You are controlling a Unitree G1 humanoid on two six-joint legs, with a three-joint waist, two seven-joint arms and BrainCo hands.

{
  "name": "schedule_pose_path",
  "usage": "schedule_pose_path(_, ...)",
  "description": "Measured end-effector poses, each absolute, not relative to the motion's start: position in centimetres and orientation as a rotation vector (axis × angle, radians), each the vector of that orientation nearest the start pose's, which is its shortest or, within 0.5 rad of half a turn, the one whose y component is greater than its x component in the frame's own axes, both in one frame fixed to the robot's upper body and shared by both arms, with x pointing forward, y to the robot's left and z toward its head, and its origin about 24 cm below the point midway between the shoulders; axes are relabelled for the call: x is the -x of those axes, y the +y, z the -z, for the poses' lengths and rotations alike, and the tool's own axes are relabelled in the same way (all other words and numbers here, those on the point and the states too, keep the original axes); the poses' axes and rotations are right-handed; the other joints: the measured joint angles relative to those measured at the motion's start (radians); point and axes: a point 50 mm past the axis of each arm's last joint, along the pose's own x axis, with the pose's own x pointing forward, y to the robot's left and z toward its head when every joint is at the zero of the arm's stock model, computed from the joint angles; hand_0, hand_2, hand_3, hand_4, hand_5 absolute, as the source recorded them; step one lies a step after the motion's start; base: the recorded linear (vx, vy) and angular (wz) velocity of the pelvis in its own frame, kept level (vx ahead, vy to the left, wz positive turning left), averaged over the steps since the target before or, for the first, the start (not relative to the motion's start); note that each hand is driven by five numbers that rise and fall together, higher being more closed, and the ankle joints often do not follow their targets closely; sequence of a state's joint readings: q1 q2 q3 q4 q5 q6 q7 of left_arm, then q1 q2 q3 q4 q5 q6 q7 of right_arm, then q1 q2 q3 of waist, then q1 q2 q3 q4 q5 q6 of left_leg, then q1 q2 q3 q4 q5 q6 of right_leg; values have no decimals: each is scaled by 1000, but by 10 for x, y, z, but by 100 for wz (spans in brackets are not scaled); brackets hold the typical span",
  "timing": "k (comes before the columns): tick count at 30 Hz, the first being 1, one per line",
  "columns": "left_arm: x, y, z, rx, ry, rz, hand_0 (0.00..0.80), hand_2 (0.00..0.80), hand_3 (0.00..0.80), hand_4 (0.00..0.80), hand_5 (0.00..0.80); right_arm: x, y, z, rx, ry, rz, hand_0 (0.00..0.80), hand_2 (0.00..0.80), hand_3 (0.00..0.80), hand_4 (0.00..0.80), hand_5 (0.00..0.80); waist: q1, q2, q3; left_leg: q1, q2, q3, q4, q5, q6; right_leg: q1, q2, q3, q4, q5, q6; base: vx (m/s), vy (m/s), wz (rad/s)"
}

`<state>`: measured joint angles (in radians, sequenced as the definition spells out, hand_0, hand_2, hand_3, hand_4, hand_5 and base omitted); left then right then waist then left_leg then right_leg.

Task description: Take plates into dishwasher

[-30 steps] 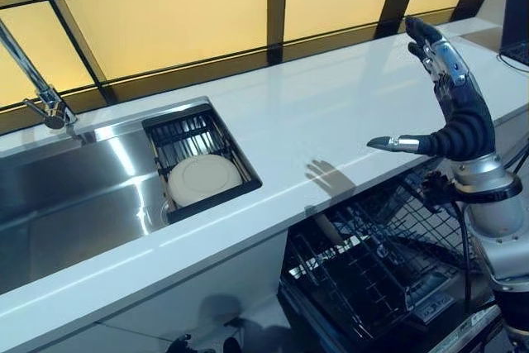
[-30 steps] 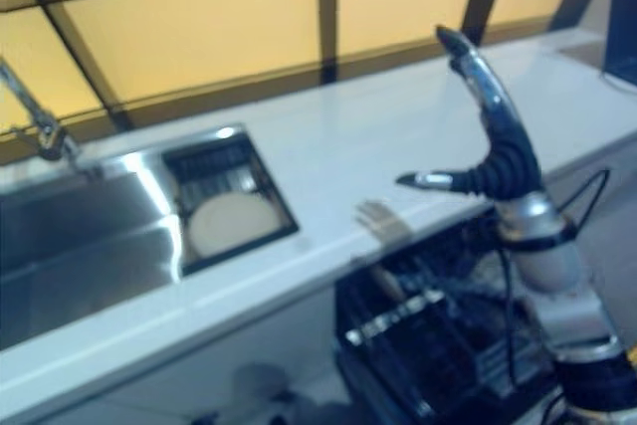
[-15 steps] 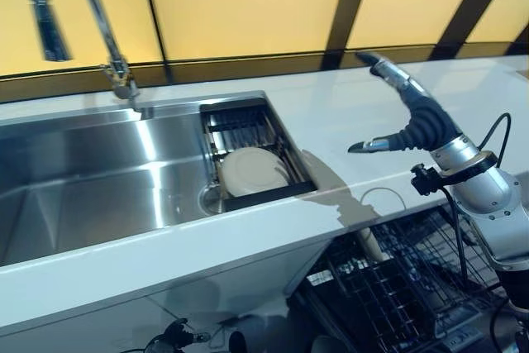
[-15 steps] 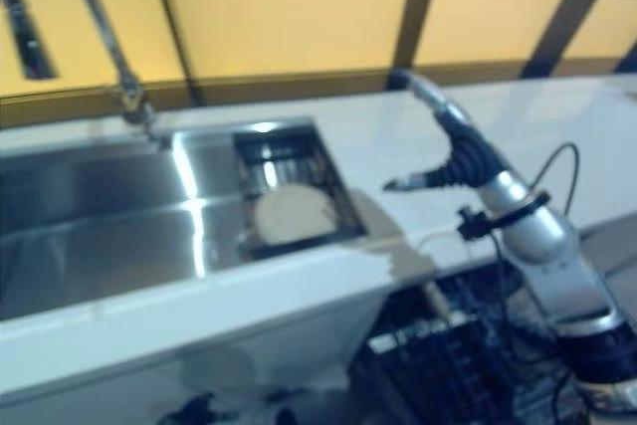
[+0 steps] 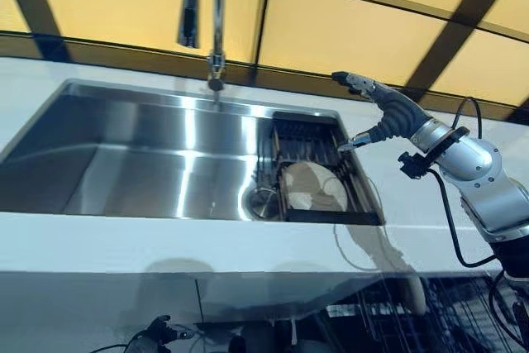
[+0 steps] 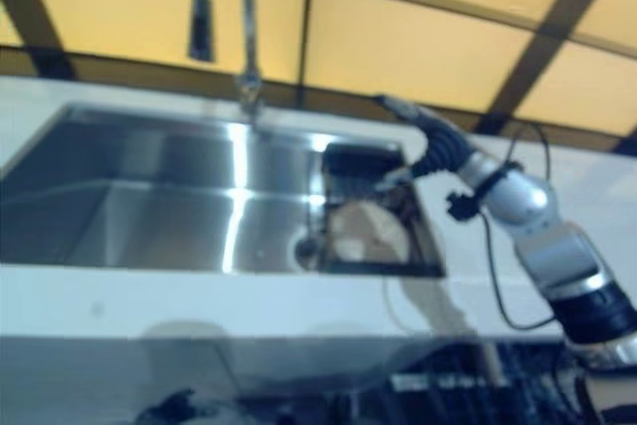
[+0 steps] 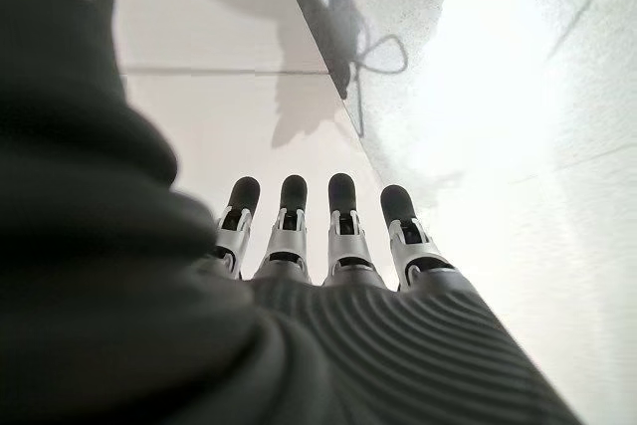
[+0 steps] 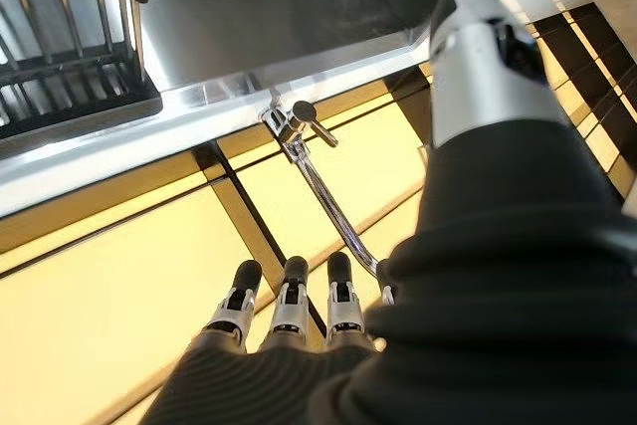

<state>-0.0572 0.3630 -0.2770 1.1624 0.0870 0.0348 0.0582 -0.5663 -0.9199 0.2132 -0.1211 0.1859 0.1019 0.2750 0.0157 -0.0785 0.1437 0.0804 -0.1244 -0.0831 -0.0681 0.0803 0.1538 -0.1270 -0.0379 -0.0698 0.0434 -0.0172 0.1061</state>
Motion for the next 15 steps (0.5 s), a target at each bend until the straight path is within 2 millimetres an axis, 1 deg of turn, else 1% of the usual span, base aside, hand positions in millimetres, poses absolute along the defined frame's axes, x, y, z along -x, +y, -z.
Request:
schedule_pose_path(2, -122, 272, 140, -621, 1157, 31, 0, 0, 0, 0, 0, -314, -204, -235, 844, -312, -390, 0, 0, 0, 0, 0, 2, 1, 3, 14, -7, -41, -10, 0, 0, 34, 1, 27, -13, 22, 3, 169, -146, 51)
schedule_pose_path(4, -121, 274, 140, -620, 1159, 28, 0, 0, 0, 0, 0, -319, -209, -231, 852, -264, -385, 0, 0, 0, 0, 0, 1, 0, 2, 15, -8, -72, -11, -1, -2, 56, 7, 32, -40, 33, 4, 160, -162, 47)
schedule_pose_path(6, -120, 274, 141, -614, 1164, 32, 0, 0, 0, 0, 0, -322, -213, -223, 853, -205, -396, 0, 0, 0, 0, 0, 8, -3, 4, 28, -9, -91, -12, -7, -13, 85, 9, 32, -84, 58, -2, 151, -174, 30)
schedule_pose_path(7, -117, 274, 141, -606, 1169, 24, 0, 0, 0, 0, 0, -324, -214, -218, 855, -174, -408, 0, 0, 0, 0, 0, 19, -6, 3, 38, -9, -94, -13, -15, -21, 101, 7, 31, -103, 73, -3, 156, -193, 9)
schedule_pose_path(8, -117, 276, 141, -604, 1170, 19, 0, 0, 0, 0, 0, -325, -216, -215, 856, -148, -411, 0, 0, 0, 0, 0, 31, -15, 5, 45, -13, -94, -14, -23, -28, 122, 3, 30, -119, 94, 1, 134, -171, 8)
schedule_pose_path(9, -116, 278, 140, -610, 1171, 14, 0, 0, 0, 0, 0, -325, -216, -212, 869, -125, -419, 0, 0, 0, 0, 0, 33, -35, 6, 51, -24, -102, -14, -29, -37, 146, -9, 28, -128, 123, 3, 139, -189, 14)
schedule_pose_path(10, -115, 280, 139, -612, 1174, 10, 0, 0, 0, 0, 0, -326, -216, -209, 873, -101, -431, 0, 0, 0, 0, 0, 34, -48, 6, 53, -29, -107, -13, -35, -45, 157, -13, 28, -129, 147, -41, 145, -208, 27)
schedule_pose_path(11, -115, 280, 140, -606, 1173, 8, 0, 0, 0, 0, 0, -327, -217, -203, 876, -61, -449, 0, 0, 0, 0, 0, 32, -47, 7, 50, -14, -104, -10, -44, -60, 160, -2, 17, -129, 149, -55, 124, -190, 23)
schedule_pose_path(13, -114, 281, 139, -598, 1172, -4, 0, 0, 0, 0, 0, -329, -221, -194, 887, 10, -459, 0, 0, 0, 0, 0, 32, -48, 9, 48, 7, -78, -13, -49, -67, 161, 16, -1, -129, 145, -62, 107, -176, 16)
schedule_pose_path(15, -111, 281, 140, -597, 1178, -3, 0, 0, 0, 0, 0, -330, -223, -189, 884, 60, -482, 0, 0, 0, 0, 0, 33, -52, 14, 47, 19, -76, -15, -56, -80, 165, 25, -11, -129, 136, -73, 81, -148, 2)
